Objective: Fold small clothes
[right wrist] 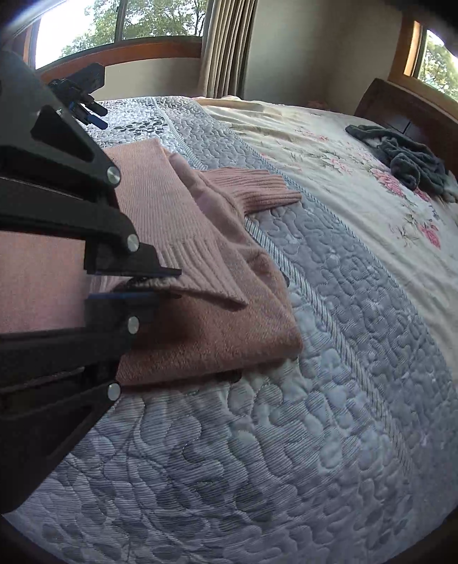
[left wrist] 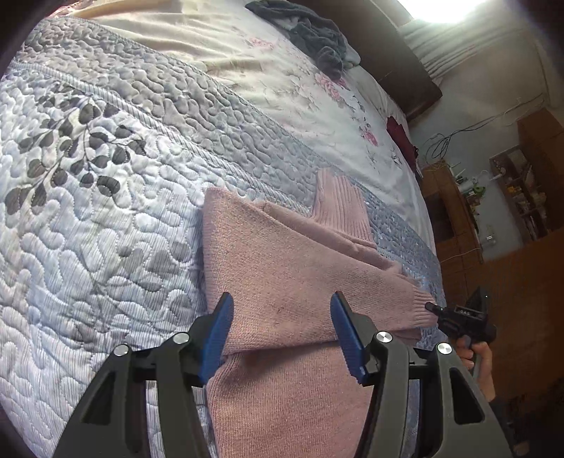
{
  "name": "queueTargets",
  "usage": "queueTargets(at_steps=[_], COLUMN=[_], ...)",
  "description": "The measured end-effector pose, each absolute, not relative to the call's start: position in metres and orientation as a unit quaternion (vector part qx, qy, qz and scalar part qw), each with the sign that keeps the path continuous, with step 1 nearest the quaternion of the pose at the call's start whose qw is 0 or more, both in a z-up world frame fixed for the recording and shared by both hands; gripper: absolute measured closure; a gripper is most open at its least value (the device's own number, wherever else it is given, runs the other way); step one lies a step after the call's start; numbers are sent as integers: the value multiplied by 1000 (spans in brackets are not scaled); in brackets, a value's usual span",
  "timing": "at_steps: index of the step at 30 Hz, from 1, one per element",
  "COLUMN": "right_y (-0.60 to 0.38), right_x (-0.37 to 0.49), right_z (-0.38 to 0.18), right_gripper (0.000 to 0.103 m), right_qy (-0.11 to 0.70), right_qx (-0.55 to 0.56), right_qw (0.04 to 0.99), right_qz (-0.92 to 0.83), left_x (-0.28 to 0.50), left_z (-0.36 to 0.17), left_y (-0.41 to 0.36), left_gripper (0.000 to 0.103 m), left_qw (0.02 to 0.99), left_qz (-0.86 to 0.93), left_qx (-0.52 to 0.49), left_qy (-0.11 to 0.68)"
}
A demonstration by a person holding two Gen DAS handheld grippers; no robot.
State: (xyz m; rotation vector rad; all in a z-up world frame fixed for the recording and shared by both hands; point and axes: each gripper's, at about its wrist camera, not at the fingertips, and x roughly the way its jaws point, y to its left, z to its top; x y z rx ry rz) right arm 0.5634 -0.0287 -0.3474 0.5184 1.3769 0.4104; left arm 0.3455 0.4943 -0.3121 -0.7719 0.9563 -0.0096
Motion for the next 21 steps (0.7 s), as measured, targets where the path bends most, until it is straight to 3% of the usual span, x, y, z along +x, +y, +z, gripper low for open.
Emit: queueTargets(at_steps=[6, 10, 15, 21], right_y=[-46, -56, -81, -52], right_x=[566, 573, 581, 570], right_z=[-372, -355, -334, -368], right_gripper=[98, 92, 91, 92], right_qy=[617, 595, 557, 591], right_qx=[244, 261, 296, 272], right_qw=[724, 730, 742, 700], right_qz=[189, 212, 227, 295], left_x=[378, 397, 414, 432], left_z=[-324, -329, -331, -370], left_y=[485, 487, 488, 490], left_gripper=[46, 46, 45, 46], left_qw=[814, 809, 801, 775], left_qz=[-9, -19, -44, -35], left_qx=[-344, -346, -363, -371], left_qy=[469, 475, 474, 511])
